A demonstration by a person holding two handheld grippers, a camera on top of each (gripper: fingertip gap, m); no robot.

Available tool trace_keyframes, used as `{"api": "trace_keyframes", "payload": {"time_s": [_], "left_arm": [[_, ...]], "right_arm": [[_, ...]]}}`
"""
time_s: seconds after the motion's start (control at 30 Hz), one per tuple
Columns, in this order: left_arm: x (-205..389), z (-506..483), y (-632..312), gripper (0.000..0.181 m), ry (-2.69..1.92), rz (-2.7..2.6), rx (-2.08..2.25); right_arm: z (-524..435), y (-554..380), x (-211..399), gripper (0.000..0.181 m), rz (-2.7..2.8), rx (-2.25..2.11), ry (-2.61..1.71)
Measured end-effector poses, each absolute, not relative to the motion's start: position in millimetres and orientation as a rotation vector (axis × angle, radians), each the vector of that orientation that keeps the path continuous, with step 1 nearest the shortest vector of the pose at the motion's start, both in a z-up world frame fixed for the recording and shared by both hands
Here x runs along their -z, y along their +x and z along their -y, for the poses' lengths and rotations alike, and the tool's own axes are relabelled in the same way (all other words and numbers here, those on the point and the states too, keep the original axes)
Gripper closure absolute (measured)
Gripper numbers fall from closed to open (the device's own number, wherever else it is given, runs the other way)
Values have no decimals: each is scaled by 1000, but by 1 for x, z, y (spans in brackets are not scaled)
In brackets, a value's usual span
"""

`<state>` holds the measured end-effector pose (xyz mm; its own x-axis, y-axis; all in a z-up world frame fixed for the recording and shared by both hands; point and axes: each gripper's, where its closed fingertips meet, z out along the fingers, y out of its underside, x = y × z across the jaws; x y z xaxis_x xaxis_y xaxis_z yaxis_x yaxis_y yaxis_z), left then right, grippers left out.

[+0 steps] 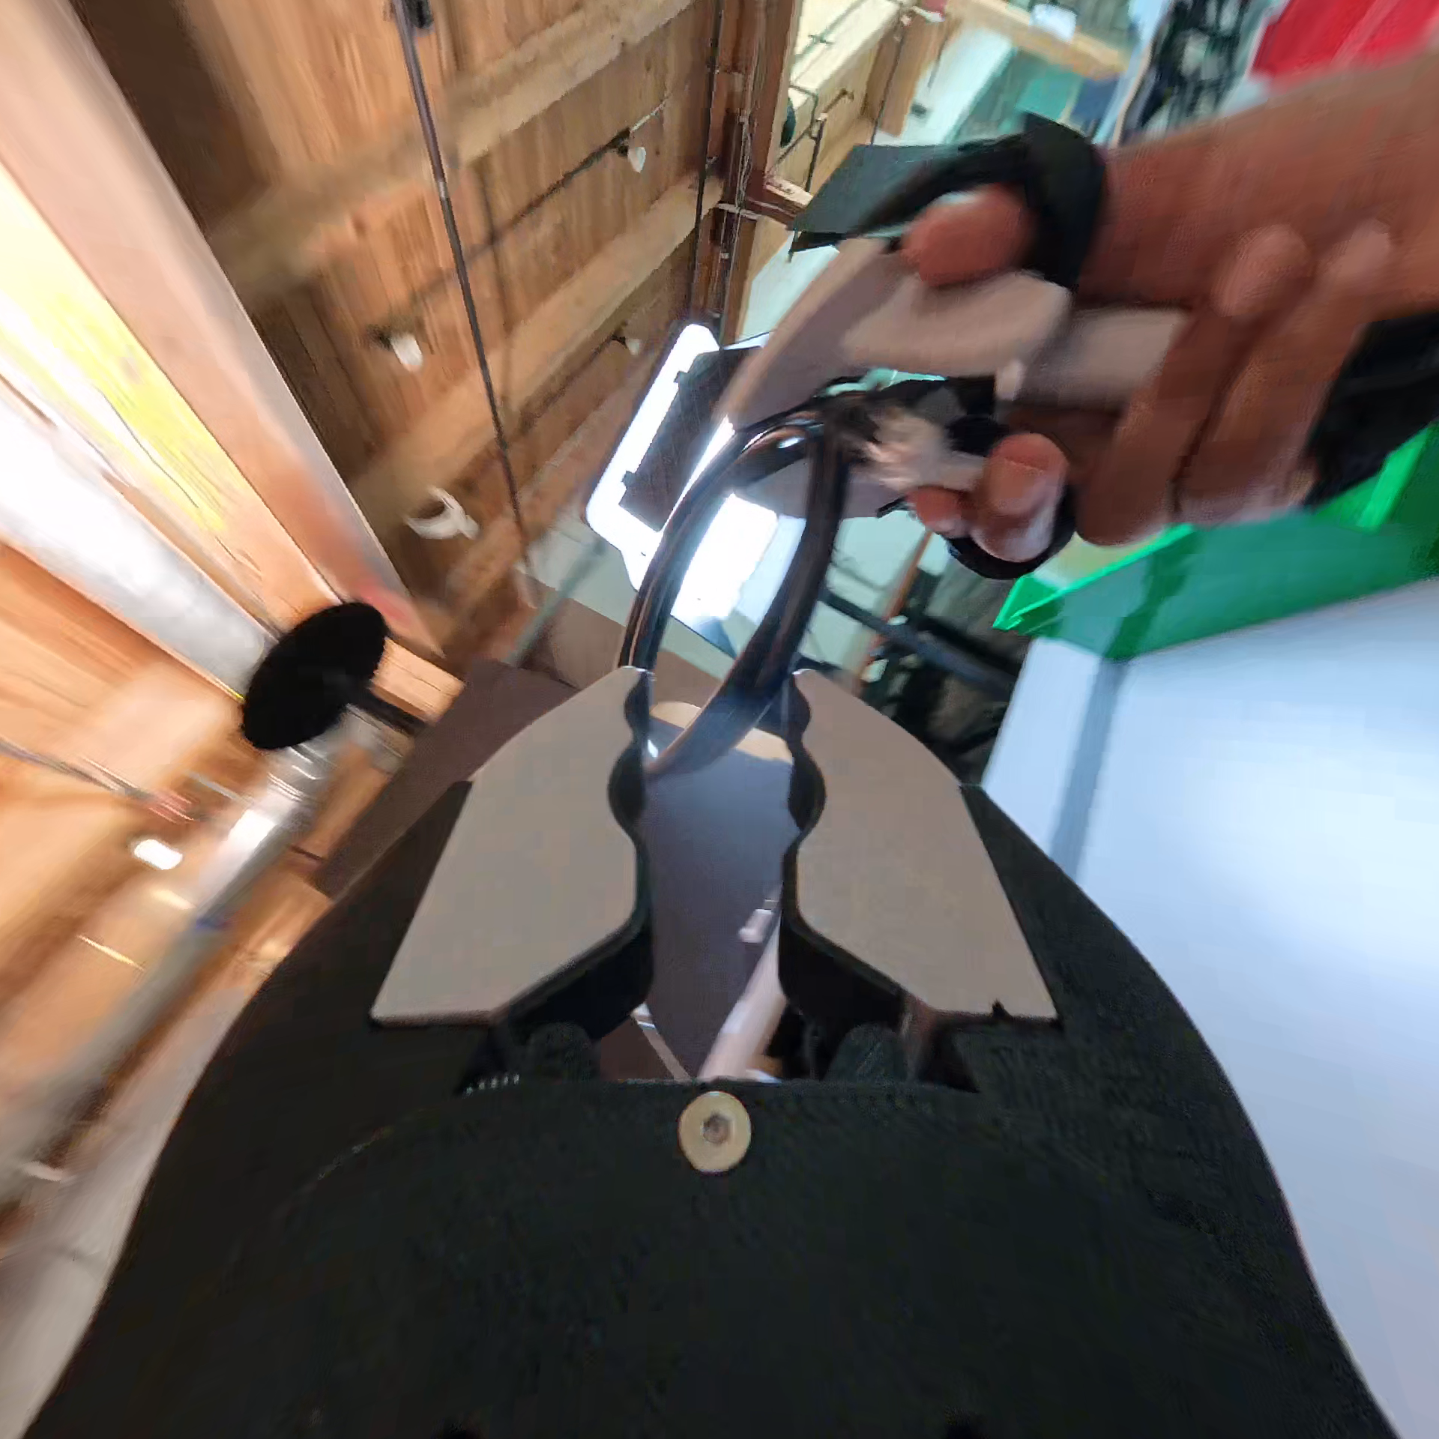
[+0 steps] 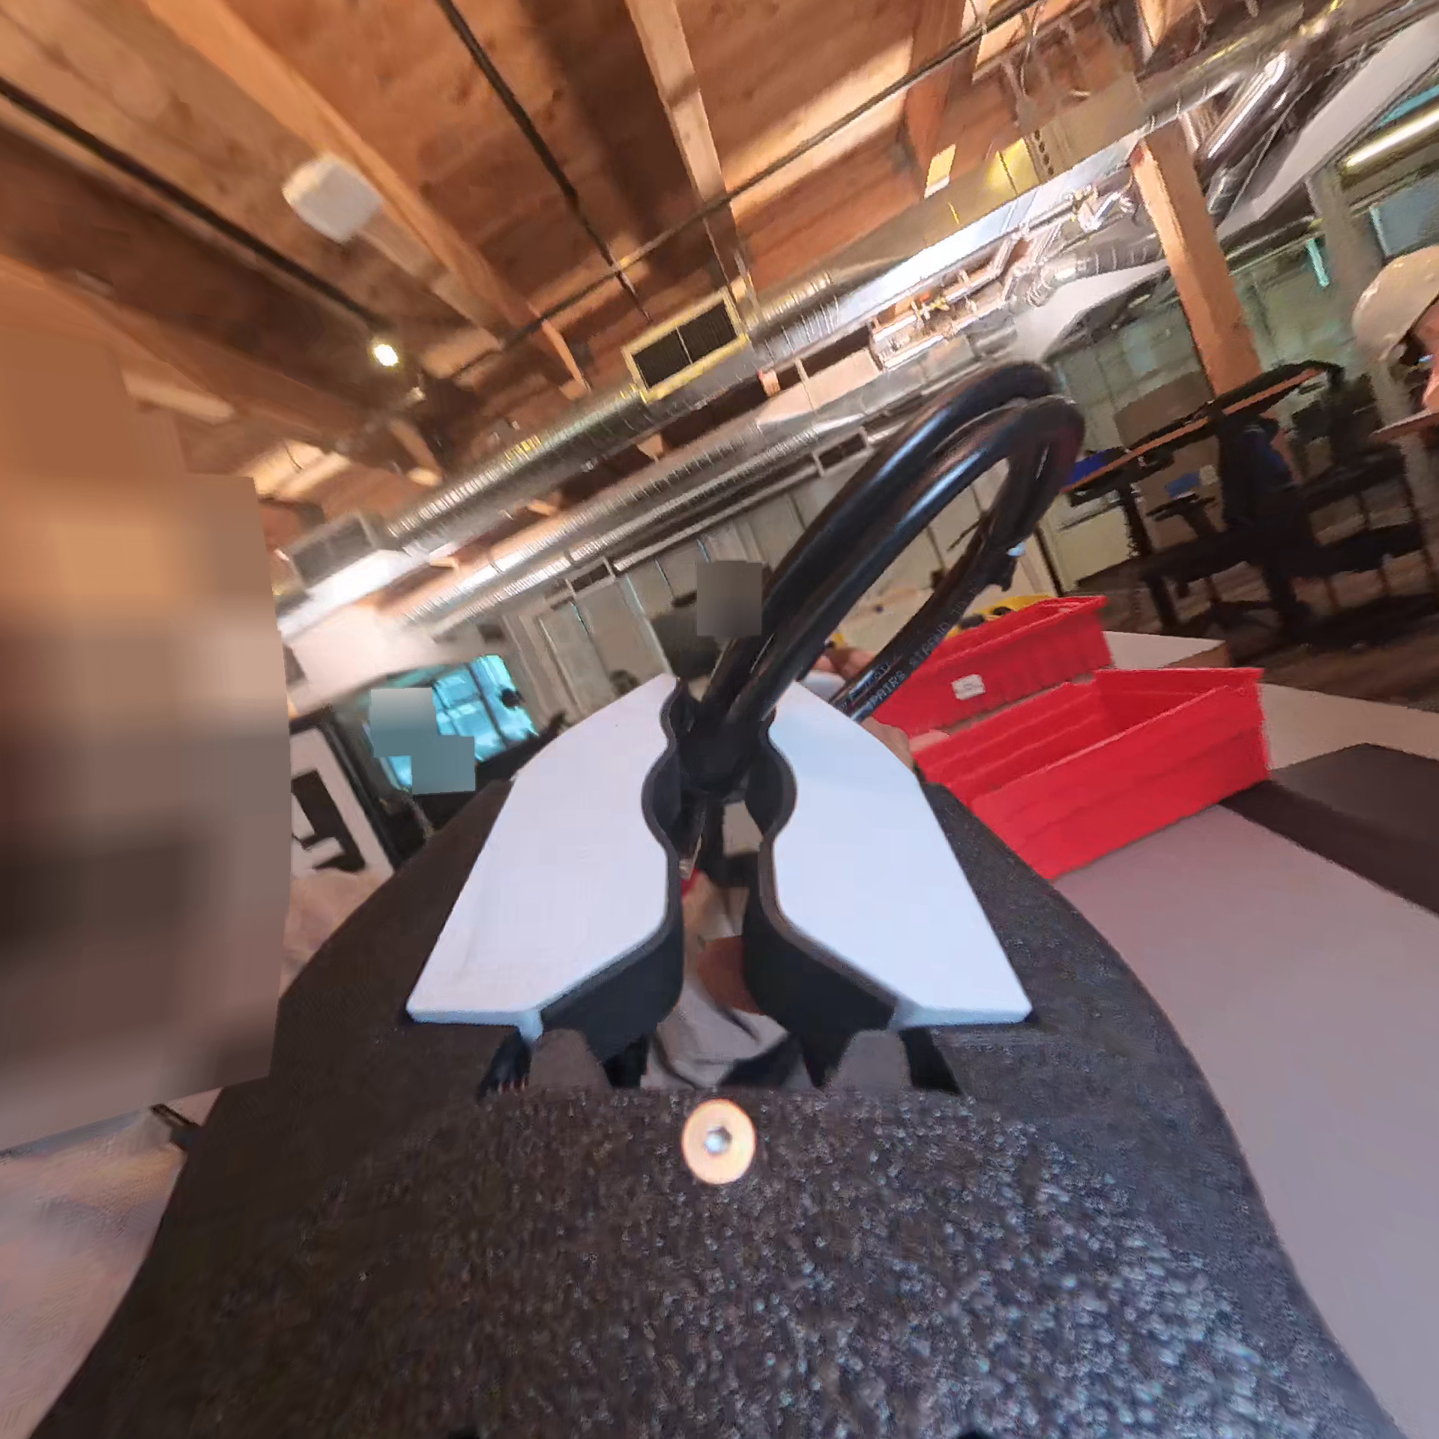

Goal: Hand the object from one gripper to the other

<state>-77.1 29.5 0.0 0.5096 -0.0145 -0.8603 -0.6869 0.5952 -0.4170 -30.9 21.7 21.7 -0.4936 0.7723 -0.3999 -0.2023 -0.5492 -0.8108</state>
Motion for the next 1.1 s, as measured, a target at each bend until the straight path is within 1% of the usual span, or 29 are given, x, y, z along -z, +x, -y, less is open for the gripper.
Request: {"api": "trace_keyframes", "payload": {"time_s": [0.03,0.1,0.23,0.33,0.4,0.5,0.6,0.67,0.73,0.83,0.87,0.97,1.03,1.1], "left_arm": [[-3,-33,-82,141,-926,-917,-356],[-10,-36,-91,145,-1018,-803,-84],[-21,-45,-116,151,-1194,-536,515],[-2,-62,-122,150,-1384,-360,924],[9,-66,-117,140,-1430,-290,1197],[19,-72,-114,140,-1432,-186,1435],[42,-82,-110,139,-1517,-187,1394],[50,-83,-106,149,-1540,-211,1405],[58,-81,-104,168,-1574,-296,1364],[66,-87,-117,170,-1617,-405,1096],[66,-88,-121,171,-1620,-441,996],[53,-86,-130,174,-1575,-480,851],[51,-89,-142,176,-1569,-512,638],[48,-89,-149,175,-1544,-569,460]], "right_arm": [[-23,-27,-21,170,1011,-1989,-1036],[-26,-23,-12,171,1147,-1750,-1052],[-41,-28,23,172,1379,-1089,-1097],[-56,-37,42,173,1447,-640,-1043],[-68,-43,62,173,1516,-327,-997],[-80,-53,91,173,1601,14,-907],[-78,-69,118,173,1670,194,-803],[-72,-80,137,173,1717,224,-764],[-71,-85,145,173,1717,250,-737],[-82,-83,140,172,1653,272,-768],[-84,-82,135,166,1628,256,-782],[-80,-80,120,151,1572,80,-872],[-75,-77,105,148,1526,-61,-912],[-66,-76,92,148,1477,-319,-1009]]}}
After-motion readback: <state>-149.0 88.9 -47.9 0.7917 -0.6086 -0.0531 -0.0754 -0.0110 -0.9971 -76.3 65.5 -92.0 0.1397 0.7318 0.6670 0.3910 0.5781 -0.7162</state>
